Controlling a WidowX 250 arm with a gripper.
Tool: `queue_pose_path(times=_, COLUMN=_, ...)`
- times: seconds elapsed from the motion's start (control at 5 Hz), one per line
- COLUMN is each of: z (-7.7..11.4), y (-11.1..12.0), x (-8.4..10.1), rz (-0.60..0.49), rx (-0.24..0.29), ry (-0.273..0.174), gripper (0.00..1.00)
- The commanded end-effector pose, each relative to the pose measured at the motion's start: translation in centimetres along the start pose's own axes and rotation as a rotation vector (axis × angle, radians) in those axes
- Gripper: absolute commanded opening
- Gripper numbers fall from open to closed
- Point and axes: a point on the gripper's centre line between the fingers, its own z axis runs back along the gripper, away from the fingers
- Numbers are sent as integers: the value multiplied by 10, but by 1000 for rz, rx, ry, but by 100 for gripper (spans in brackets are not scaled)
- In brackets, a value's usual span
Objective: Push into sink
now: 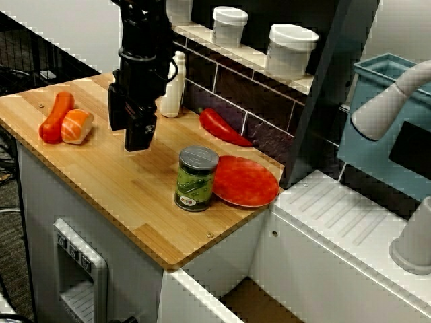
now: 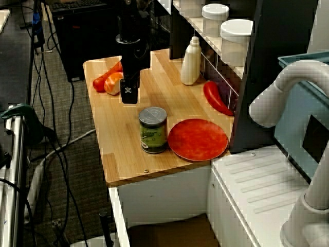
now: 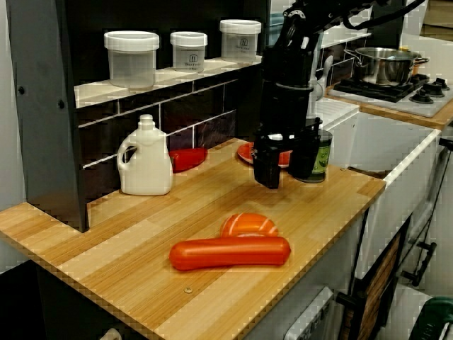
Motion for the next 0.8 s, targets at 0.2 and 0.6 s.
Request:
queue_pose_path(times=0.2, z=6, y=28, x=14, rz=-249, rx=98, ry=-31, gripper=100)
queue_pose_path(times=0.6, z=6, y=-4, x=13, rz=-352, rx=75, ry=-22, gripper=100)
